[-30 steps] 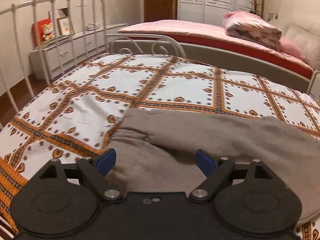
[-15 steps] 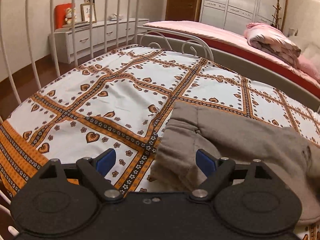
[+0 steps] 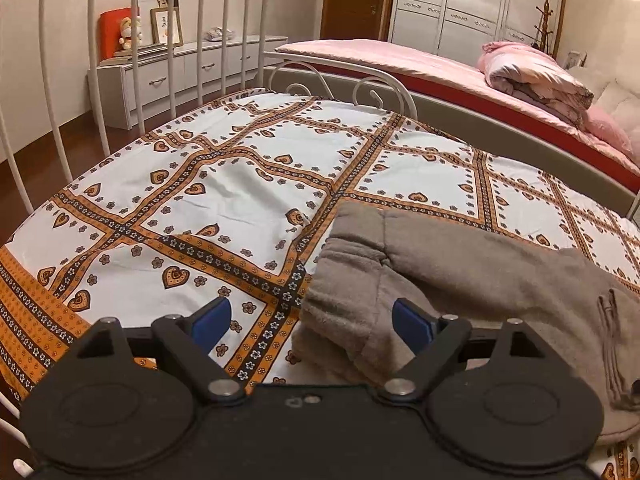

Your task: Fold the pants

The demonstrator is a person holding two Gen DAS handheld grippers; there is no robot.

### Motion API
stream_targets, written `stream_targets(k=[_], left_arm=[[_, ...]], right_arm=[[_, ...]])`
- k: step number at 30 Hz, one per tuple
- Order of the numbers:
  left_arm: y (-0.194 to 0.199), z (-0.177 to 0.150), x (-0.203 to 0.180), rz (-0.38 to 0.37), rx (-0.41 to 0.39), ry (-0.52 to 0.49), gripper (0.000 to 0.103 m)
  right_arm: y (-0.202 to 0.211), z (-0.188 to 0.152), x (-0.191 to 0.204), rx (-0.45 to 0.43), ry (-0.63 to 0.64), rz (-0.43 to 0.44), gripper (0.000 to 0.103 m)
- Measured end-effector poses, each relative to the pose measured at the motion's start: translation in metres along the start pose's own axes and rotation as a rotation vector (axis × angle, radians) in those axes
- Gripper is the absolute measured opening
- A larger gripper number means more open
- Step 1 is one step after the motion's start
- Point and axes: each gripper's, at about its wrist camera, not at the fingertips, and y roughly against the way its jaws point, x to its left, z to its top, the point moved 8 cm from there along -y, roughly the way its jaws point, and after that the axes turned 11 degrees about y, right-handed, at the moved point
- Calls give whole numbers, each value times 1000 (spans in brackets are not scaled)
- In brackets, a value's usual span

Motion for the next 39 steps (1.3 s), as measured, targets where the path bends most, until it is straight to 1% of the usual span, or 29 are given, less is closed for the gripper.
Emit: stream_targets(k=[1,2,6,7,8,10,11,12,15,16,17,18,19,20,22,24,25,26,27,28,29,30,31,32,34,36,37,38,39], left_arm=[[0,-1,0,0,3,0,81],[-1,-1,0,-1,5,0,81],[-3,-3,-2,0,15,-3,81],[-3,-3,-2,-4,16,-4,81],[-2,-3,-3,-4,13,-10,81],[-2,-3,-4,-1,9,-23,82],[-3,-3,-3,0,11,-22,82],[-4,-3,-3,1,12,-20,82],[-6,-1,-2,5,12,-13,82],[-7,-1,-2,5,13,-14,82],[-8,-1,-3,6,14,-16,82],[-9,-1,-5,7,16,-19,82],[-10,-1,-6,8,18,-21,82],[-10,-2,-8,7,22,-24,82],[-12,-4,-14,4,26,-47,82],[-14,-6,-19,10,28,-69,83],[-15,-7,-20,12,33,-74,83],[-16,-7,-21,13,36,-77,83],[-17,-8,-22,17,39,-80,83],[-18,-9,-24,20,40,-81,83],[-19,-9,-25,20,42,-82,83],[-19,-10,-27,20,43,-84,83],[-19,-10,-28,22,44,-89,83],[-20,-11,-30,23,45,-92,83],[-22,-12,-33,17,51,-96,83],[-23,-12,-35,18,50,-102,83],[-24,-12,-37,15,49,-101,83],[-25,-12,-38,12,49,-98,83],[-26,-12,-39,13,50,-98,83]], right_arm=[[2,0,3,-25,14,12,23],[4,0,7,-26,38,9,23],[17,1,7,-7,57,58,23],[27,4,2,-34,61,43,23],[39,9,-8,-73,68,2,23],[78,24,-43,-174,14,-115,23],[93,30,-59,-201,-11,-171,23],[108,33,-80,-204,-44,-236,23],[133,25,-116,-177,-93,-298,24],[130,14,-128,-106,-136,-306,23],[118,3,-137,-22,-177,-284,23],[107,-7,-142,26,-195,-254,23],[108,-6,-142,15,-180,-258,19],[111,4,-140,-4,-162,-260,19],[120,28,-137,-106,-134,-248,19],[123,51,-145,-171,-140,-268,19],[120,61,-150,-193,-132,-275,19],[113,74,-158,-205,-119,-302,19],[105,80,-165,-195,-121,-322,19],[97,84,-173,-177,-133,-320,19],[83,86,-183,-138,-142,-325,19],[72,81,-190,-93,-150,-334,19],[65,75,-193,-69,-153,-328,19],[64,76,-190,-73,-130,-336,19],[76,74,-183,-78,-82,-340,19],[93,71,-172,-122,-51,-319,19],[96,67,-169,-123,-42,-316,19],[97,58,-164,-102,-37,-311,19],[85,43,-165,-12,-30,-305,19]])
